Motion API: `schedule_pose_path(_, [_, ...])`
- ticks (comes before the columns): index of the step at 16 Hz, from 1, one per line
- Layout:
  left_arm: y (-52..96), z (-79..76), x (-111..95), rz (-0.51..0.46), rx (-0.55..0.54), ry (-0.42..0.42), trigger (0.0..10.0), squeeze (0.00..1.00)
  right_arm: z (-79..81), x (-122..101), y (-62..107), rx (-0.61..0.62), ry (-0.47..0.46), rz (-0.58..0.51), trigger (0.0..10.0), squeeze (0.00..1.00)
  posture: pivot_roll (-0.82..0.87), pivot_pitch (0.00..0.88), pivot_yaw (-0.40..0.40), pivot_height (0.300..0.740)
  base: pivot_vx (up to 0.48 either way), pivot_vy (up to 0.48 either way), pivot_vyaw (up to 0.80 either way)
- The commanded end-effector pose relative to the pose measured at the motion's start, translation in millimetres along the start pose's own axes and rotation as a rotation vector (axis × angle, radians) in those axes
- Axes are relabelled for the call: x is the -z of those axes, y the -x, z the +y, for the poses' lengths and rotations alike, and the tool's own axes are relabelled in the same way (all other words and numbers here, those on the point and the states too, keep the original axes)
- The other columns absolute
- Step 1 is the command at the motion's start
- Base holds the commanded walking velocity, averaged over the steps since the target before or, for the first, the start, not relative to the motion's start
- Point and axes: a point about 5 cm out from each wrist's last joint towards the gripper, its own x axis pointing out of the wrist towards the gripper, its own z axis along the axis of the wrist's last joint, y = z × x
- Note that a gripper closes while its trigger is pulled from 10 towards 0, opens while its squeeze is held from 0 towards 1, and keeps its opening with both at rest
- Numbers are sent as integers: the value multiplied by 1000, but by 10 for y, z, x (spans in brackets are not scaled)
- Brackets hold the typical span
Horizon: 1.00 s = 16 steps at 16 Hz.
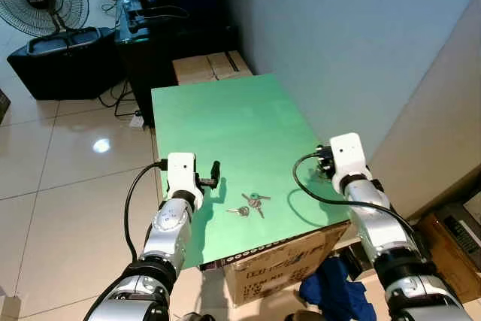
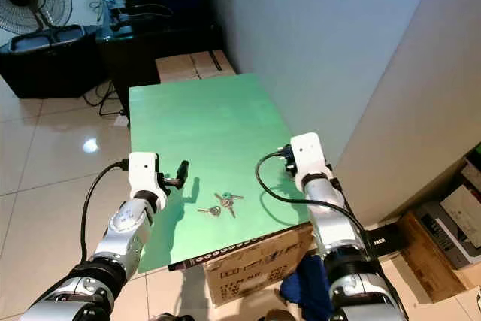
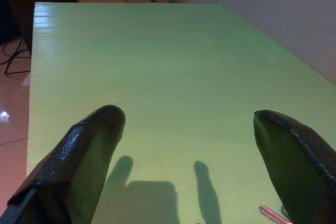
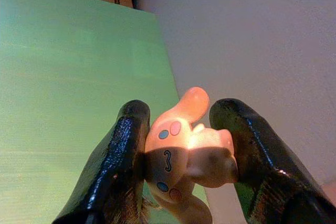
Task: Hang keys on a hook
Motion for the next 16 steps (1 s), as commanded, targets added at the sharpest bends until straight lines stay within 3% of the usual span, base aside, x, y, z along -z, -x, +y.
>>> schedule_pose_path(1, [-25, -1, -56, -18, 3, -16, 10000, 0, 11, -35, -28, -2, 5, 3, 10000, 0, -206, 0, 62, 740, 0, 0, 0])
schedule_pose_path(7, [-31, -15, -87, -30, 14, -7, 10000, 0, 63, -26, -50, -21, -5, 13, 10000, 0, -191, 0, 56, 740, 0, 400, 0])
schedule_pose_path(16, [-30, -34, -87, -31, 13, -14, 10000, 0, 99, -1, -41, -31, -7, 14, 10000, 0, -192, 0, 58, 740, 0, 0, 0])
